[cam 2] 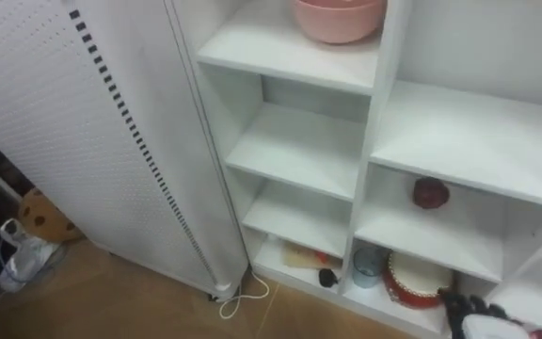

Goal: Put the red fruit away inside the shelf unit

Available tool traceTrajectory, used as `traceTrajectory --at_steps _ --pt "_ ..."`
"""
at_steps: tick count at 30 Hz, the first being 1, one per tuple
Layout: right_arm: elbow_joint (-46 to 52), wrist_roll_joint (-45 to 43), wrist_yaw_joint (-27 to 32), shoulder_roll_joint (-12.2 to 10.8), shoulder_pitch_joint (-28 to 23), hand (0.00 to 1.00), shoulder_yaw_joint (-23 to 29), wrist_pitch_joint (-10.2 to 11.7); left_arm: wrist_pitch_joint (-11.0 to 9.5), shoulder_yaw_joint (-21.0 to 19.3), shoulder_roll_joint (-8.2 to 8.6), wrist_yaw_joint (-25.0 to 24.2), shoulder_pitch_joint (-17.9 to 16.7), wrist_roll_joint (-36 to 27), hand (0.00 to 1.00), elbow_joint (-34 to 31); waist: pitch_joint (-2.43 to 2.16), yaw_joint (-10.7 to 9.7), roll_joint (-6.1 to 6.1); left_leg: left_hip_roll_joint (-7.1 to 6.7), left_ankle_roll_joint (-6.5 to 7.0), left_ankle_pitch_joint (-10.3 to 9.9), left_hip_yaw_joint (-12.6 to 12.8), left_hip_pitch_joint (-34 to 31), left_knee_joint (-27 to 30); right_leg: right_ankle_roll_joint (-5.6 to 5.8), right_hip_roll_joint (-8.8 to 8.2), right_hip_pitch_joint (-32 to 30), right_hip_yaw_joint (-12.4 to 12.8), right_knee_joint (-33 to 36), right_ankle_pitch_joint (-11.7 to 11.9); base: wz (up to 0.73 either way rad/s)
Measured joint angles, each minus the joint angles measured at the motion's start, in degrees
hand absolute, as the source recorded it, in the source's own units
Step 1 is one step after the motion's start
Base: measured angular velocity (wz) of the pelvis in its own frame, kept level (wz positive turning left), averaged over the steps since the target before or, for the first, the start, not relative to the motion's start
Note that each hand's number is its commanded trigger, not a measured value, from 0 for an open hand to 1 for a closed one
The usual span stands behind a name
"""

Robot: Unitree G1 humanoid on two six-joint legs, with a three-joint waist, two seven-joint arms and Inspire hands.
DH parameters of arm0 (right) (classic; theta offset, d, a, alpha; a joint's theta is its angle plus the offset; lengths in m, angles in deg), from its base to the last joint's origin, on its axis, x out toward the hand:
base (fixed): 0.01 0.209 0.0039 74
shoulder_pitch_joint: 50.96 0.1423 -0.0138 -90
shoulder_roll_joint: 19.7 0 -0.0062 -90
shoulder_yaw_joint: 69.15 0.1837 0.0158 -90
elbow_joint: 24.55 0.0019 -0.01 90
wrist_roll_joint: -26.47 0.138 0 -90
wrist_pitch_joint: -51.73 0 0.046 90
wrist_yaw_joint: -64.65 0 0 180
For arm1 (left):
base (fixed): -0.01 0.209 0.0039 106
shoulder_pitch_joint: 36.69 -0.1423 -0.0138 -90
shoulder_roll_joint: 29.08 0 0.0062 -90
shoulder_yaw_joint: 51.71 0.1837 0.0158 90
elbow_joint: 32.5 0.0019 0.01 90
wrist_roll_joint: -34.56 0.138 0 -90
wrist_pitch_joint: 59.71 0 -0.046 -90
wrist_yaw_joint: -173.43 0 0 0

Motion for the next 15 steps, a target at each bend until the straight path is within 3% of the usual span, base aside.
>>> traceTrajectory --at_steps 5,8,10,13,15 --pt "-3.0 -0.5 -1.3 -5.4 -9.6 0.0 1.8 0.3 -1.5 -2.0 2.79 0.7 -0.1 0.1 0.0 1.1 -0.73 -2.5 0.62 -0.21 0.22 1.4 1.1 9.8 -8.8 1.3 1.03 9.5 -0.2 -8.8 1.8 -0.03" --pt "-8.0 0.7 -3.1 -8.1 -13.2 0.0 1.9 0.3 -1.5 -4.5 5.23 1.9 -1.7 0.3 0.0 1.6 -1.23 -3.9 0.38 -0.59 0.19 2.4 1.7 17.4 -15.1 2.03 1.96 16.6 -0.3 -15.0 3.3 -0.09" --pt "-10.9 2.4 -4.9 -11.0 -16.6 0.0 5.3 0.1 -2.1 -7.5 6.91 3.0 -4.0 2.4 0.0 1.5 -1.72 -5.4 0.2 -0.57 0.19 2.7 1.9 23.5 -19.2 2.69 2.61 22.8 -0.7 -19.9 4.1 0.02" --pt "-11.6 4.3 -6.3 -14.1 -20.2 0.0 10.2 -0.1 -2.0 -11.7 9.28 4.2 -6.4 6.6 0.0 1.2 -1.63 -7.1 -0.26 -0.94 -0.05 3.0 1.8 30.5 -23.8 3.29 3.42 29.6 -0.9 -24.9 4.7 -0.03" --pt "-12.9 5.6 -6.6 -15.7 -20.8 0.0 12.4 -0.2 -1.9 -12.2 10.26 5.4 -7.5 7.4 0.0 1.2 -1.72 -8.2 -0.29 -0.99 -0.11 3.0 1.8 33.9 -25.9 3.71 4.16 33.4 -0.9 -27.9 5.3 0.0"
